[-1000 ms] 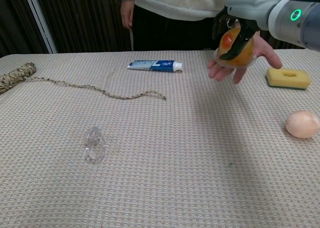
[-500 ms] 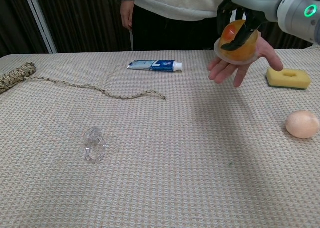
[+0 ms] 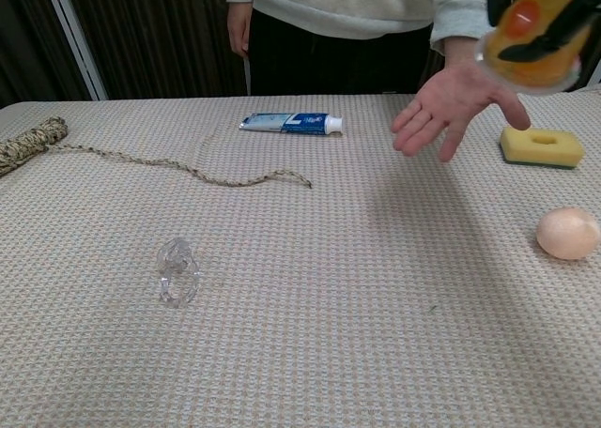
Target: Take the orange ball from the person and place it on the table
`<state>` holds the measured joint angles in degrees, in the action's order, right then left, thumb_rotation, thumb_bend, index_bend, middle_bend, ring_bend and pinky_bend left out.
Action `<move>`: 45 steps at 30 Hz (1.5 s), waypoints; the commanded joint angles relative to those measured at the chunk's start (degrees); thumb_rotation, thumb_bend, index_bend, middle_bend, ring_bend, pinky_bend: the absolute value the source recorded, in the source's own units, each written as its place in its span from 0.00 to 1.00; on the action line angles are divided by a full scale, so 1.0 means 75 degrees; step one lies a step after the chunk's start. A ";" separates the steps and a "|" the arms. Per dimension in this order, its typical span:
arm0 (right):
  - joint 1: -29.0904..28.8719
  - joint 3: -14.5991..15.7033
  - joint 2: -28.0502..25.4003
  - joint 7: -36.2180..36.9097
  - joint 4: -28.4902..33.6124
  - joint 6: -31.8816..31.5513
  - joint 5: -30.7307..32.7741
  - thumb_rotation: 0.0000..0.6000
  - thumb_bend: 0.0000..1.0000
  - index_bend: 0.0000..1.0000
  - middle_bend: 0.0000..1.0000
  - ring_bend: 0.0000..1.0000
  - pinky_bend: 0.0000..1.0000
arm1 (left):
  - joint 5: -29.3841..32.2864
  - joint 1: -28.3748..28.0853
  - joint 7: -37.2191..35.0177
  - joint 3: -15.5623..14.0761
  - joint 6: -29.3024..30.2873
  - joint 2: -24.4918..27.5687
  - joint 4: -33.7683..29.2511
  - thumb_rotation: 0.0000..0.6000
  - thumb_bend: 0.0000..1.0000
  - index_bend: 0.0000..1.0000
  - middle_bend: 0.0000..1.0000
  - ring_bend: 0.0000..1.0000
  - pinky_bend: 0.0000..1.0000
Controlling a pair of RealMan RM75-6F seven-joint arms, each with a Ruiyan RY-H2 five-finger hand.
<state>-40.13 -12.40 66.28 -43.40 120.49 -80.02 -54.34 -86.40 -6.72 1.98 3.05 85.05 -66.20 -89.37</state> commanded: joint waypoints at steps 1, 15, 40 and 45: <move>0.0654 0.0560 -0.0414 0.0500 0.0214 -0.0312 -0.0495 1.00 0.32 0.69 0.57 0.54 0.70 | -0.0020 -0.0002 0.0007 -0.0009 0.0004 0.0002 0.0007 1.00 0.20 0.00 0.00 0.00 0.00; 0.2029 0.1662 0.0659 0.1945 -0.1303 -0.0209 -0.0847 1.00 0.32 0.69 0.57 0.53 0.70 | -0.0007 0.0017 0.0079 -0.0007 0.0053 -0.0017 -0.0016 1.00 0.20 0.00 0.00 0.00 0.00; 0.2329 0.1545 0.1206 0.2088 -0.1638 0.0499 -0.0881 1.00 0.14 0.26 0.02 0.00 0.05 | 0.0031 0.0000 -0.0051 -0.0010 -0.0002 0.0019 -0.0044 1.00 0.20 0.00 0.00 0.00 0.00; 0.2585 0.1649 0.0696 0.2433 -0.1788 0.0169 -0.1622 1.00 0.13 0.24 0.00 0.00 0.02 | 0.0053 0.0001 -0.0061 0.0001 -0.0001 0.0011 -0.0040 1.00 0.20 0.00 0.00 0.00 0.00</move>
<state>-21.74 -0.47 73.24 -26.41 107.89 -77.38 -64.12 -86.00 -6.71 1.53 3.05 85.04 -66.11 -89.67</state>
